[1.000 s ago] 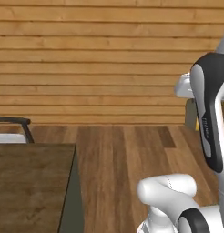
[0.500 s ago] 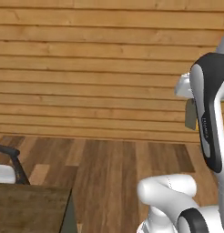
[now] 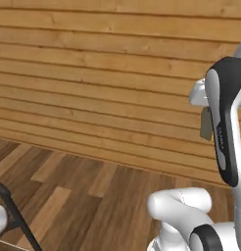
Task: Start the toaster. Once the lever pops up, take the bread to the plate on the dining counter.
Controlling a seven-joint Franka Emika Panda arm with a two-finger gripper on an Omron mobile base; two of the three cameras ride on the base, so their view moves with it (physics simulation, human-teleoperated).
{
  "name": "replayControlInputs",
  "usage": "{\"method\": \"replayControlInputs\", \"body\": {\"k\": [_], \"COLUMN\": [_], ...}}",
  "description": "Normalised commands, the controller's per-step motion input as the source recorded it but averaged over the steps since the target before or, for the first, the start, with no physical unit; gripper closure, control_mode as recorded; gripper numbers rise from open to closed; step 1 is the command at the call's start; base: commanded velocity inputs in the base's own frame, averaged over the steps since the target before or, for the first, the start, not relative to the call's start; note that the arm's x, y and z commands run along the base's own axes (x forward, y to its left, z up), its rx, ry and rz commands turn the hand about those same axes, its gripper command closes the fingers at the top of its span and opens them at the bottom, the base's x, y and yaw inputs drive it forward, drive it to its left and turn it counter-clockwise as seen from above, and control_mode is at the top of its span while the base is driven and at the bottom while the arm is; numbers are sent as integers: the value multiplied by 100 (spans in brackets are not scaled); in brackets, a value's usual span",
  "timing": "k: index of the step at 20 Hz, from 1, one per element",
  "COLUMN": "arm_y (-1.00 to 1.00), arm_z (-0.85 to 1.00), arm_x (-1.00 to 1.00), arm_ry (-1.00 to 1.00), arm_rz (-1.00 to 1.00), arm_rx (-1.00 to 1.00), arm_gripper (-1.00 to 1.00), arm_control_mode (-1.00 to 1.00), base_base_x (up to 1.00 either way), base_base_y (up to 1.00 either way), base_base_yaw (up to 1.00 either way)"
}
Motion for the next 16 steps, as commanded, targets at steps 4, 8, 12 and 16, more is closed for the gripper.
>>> {"method": "replayControlInputs", "body": {"k": [4, 8, 12, 16], "arm_y": [0, 0, 0, 0], "arm_z": [0, 0, 0, 0], "arm_x": [0, 0, 0, 0], "arm_ry": [0, 0, 0, 0], "arm_rz": [0, 0, 0, 0], "arm_rx": [0, 0, 0, 0], "arm_gripper": [100, 100, 100, 100], "arm_control_mode": [100, 100, 100, 100], "base_base_x": [99, 93, 93, 93], "base_base_y": [-5, 0, -1, -6], "base_base_yaw": [74, 80, 80, 77]}}
